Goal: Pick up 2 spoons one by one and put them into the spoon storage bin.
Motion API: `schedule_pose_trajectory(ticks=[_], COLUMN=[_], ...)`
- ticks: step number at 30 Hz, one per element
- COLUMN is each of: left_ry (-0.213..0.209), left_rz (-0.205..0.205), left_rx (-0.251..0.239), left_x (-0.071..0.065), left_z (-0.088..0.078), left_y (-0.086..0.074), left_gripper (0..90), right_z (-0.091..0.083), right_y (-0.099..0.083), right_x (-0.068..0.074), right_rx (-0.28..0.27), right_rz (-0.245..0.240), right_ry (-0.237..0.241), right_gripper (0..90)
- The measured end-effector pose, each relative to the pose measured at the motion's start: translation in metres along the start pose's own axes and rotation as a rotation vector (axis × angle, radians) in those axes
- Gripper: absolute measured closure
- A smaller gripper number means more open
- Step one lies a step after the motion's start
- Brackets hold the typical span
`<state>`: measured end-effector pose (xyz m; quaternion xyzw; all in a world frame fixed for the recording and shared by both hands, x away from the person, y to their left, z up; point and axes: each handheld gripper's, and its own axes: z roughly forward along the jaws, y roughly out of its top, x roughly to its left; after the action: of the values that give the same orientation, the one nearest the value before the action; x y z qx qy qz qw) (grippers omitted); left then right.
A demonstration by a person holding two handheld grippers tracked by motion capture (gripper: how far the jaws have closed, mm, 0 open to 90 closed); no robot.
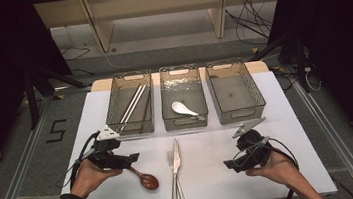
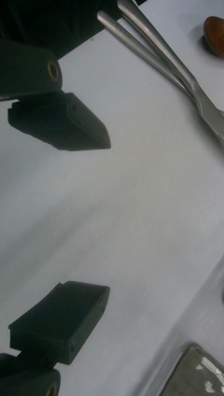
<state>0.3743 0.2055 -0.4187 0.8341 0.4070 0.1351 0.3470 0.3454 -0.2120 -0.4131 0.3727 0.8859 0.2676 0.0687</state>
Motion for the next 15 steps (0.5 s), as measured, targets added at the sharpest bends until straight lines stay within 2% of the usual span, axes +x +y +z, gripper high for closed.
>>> schedule_pose_trajectory(ticks=[7,10,15], left_ry=[0.013,0.024,0.028], left_rz=[0.022,0.018,0.022], left_rx=[0.035,0.048,0.073], left_x=[0.005,0.007,0.011], left_z=[0.006,0.010,0.015], left_y=[0.001,0.002,0.004], left_gripper=[17.1,19.1,26.0], right_z=[-0.005,-0.005,-0.004], right_y=[-0.009,-0.011,-0.014], right_x=[0.003,0.005,0.007], right_rx=[-0.027,-0.022,-0.018], right_rz=[0.009,0.011,0.010], right_ry=[-0.007,-0.010,-0.003], right_gripper=[24.9,24.9,24.9])
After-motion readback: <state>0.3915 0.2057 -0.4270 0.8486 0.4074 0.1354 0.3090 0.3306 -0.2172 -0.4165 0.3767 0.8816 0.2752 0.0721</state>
